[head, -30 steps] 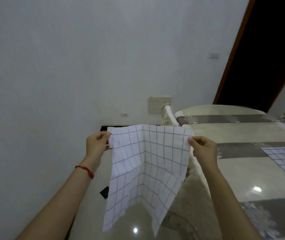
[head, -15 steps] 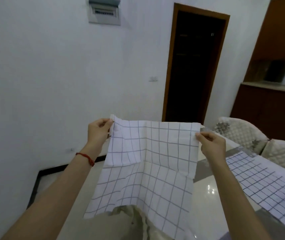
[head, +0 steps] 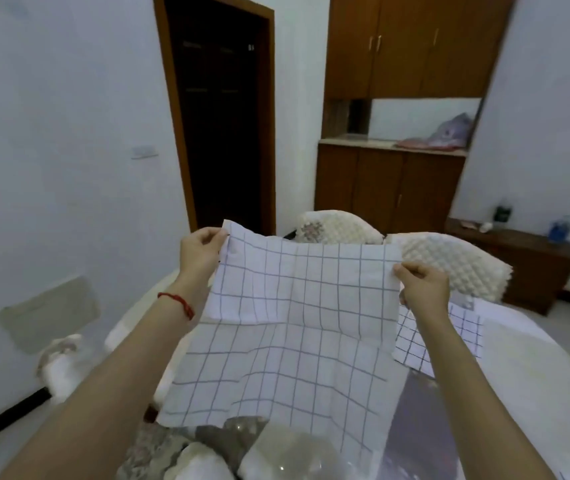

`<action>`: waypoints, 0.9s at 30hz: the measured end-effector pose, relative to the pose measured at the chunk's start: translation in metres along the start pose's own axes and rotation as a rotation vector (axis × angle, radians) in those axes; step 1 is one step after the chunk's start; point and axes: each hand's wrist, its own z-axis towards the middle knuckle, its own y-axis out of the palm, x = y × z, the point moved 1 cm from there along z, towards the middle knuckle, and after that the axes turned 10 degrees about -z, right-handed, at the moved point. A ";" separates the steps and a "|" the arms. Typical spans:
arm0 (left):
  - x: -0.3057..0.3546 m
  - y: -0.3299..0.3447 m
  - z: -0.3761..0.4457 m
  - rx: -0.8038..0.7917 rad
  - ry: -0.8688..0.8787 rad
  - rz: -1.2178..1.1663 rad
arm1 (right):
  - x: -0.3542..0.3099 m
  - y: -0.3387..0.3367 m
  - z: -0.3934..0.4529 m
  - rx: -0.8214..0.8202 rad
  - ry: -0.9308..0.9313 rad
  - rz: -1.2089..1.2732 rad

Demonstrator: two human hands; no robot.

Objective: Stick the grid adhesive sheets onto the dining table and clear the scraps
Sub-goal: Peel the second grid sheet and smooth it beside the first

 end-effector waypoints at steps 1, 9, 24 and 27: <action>-0.008 0.015 0.009 -0.043 -0.011 -0.004 | 0.006 -0.004 0.005 0.029 0.020 -0.006; -0.063 0.111 0.055 -0.284 -0.029 0.015 | 0.035 -0.033 0.033 0.249 0.090 -0.006; -0.160 0.111 0.032 -0.454 -0.150 -0.080 | 0.101 -0.080 -0.026 0.533 0.005 0.209; -0.188 0.090 0.011 -0.481 -0.202 -0.035 | 0.133 -0.090 -0.058 0.548 0.082 0.282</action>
